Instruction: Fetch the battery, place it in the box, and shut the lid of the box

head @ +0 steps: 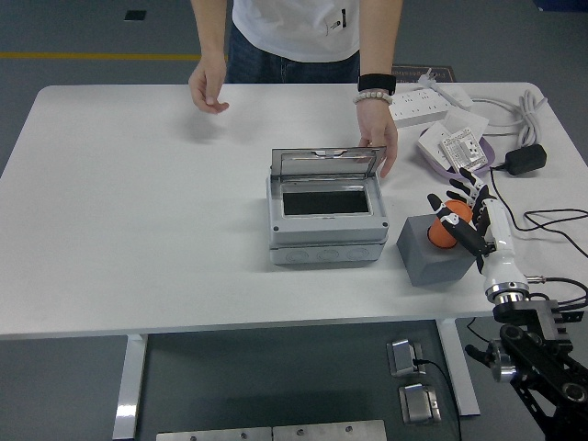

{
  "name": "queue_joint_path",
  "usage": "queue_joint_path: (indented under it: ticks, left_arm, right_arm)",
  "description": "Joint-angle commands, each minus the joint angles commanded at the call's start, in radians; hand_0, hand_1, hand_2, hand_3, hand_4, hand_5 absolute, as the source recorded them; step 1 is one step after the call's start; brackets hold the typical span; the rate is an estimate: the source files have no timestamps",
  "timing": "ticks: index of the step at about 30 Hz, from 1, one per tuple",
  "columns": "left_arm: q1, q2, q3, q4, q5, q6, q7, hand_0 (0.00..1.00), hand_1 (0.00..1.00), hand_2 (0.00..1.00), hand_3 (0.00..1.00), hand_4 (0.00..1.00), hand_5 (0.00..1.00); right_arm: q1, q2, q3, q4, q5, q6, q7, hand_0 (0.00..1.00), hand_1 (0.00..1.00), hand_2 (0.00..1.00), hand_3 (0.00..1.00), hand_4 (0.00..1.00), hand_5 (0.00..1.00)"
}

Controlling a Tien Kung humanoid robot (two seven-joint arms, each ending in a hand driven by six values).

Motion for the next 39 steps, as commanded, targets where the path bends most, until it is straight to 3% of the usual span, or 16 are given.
queue_joint_path:
  ticks: [7,8,13,14,19,20,25,26,39]
  left_arm:
    - [-0.002,-0.001,0.002,0.000,0.000,-0.001,0.000,0.398,0.562,0.513,0.489,0.002,0.002]
    - [-0.002,-0.001,0.002,0.000,0.000,-0.001,0.001,0.399,0.562,0.514,0.490,0.002,0.002]
    - [-0.002,-0.002,0.000,0.000,0.002,-0.001,0.002,0.399,0.562,0.514,0.490,0.002,0.002]
    - [-0.002,-0.003,0.000,0.000,0.003,-0.001,0.002,0.399,0.562,0.513,0.490,0.002,0.002]
    - [-0.002,-0.003,-0.002,0.000,0.004,-0.001,0.001,0.399,0.562,0.513,0.490,0.002,0.002]
    - [-0.002,-0.003,-0.002,0.000,0.004,-0.001,0.001,0.397,0.561,0.513,0.489,0.002,0.002]
    - [-0.002,-0.003,-0.002,0.000,0.004,0.000,0.000,0.397,0.561,0.513,0.489,0.002,0.002]
    - [-0.002,-0.003,-0.002,0.000,0.004,0.000,0.000,0.398,0.561,0.513,0.489,0.002,0.002]
    - [0.001,-0.001,-0.002,0.000,0.003,0.003,-0.003,0.398,0.560,0.513,0.489,0.002,0.002]
  right_arm:
    - [0.003,-0.001,-0.015,0.005,0.007,-0.003,0.006,0.773,0.739,0.777,0.844,0.928,0.423]
    - [0.004,-0.001,-0.016,0.006,0.008,-0.004,0.007,0.683,0.670,0.707,0.808,0.915,0.409]
    - [0.005,-0.002,-0.020,0.007,0.010,-0.007,0.010,0.683,0.670,0.707,0.808,0.915,0.409]
    - [0.005,-0.003,-0.021,0.007,0.011,-0.008,0.011,0.593,0.609,0.648,0.732,0.853,0.332]
    - [0.005,-0.004,-0.028,0.003,0.017,-0.011,0.011,0.593,0.609,0.648,0.732,0.853,0.332]
    - [0.005,-0.005,-0.030,0.001,0.018,-0.012,0.011,0.537,0.601,0.636,0.720,0.806,0.263]
    - [0.006,-0.008,-0.047,-0.012,0.024,-0.012,0.006,0.537,0.601,0.636,0.720,0.806,0.263]
    - [0.006,-0.009,-0.050,-0.014,0.025,-0.011,0.005,0.501,0.585,0.619,0.661,0.764,0.226]
    - [0.009,-0.011,-0.074,-0.025,0.029,-0.010,-0.004,0.509,0.588,0.610,0.671,0.720,0.178]
